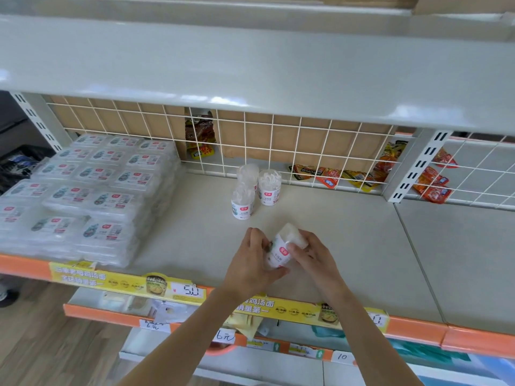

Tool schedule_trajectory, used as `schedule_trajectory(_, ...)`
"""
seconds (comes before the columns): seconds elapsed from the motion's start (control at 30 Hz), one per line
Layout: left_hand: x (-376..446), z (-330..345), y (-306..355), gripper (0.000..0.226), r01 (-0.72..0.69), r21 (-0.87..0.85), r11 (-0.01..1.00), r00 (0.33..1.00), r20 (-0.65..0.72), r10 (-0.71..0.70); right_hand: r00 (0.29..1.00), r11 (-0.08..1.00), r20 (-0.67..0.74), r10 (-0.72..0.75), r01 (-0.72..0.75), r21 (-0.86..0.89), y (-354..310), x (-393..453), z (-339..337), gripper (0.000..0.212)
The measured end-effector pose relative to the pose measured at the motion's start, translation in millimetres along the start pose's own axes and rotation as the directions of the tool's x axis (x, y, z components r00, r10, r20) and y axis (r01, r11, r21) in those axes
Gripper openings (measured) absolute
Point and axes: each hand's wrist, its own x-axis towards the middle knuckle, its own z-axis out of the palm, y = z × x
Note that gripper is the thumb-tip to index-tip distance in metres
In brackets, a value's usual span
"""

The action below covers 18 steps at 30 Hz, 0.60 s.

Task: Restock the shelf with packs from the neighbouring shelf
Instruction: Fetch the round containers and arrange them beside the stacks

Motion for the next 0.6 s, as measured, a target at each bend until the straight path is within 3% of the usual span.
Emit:
schedule_trajectory(0.1,2,0,2,0.068,-0.003,0.071,0.997,1.0,0.017,0.002,0.999,0.995,-0.025,-0.023,0.021,-0.097,-2,3,4,0.052)
schedule_trajectory(0.17,2,-1,1,0.072,0.007,0.081,0.997,1.0,0.029,-0.01,0.998,0.983,-0.037,-0.057,0.049,-0.174,-6,6,5,0.049)
schedule_trajectory(0.3,0,-5,-1,0.057,-0.053,-0.02,0.998,0.998,0.012,0.054,0.993,0.96,0.015,-0.114,0.114,-0.254,-17,12,1,0.055)
schedule_trajectory(0.43,3,-9,-1,0.047,-0.077,-0.016,0.997,0.997,-0.006,0.077,0.973,0.856,0.171,-0.157,0.22,-0.467,-24,17,-2,0.06)
schedule_trajectory(0.6,7,-15,-10,0.037,-0.051,0.081,0.995,0.999,-0.004,0.051,0.956,0.728,0.153,-0.25,0.29,-0.621,-30,26,6,0.058)
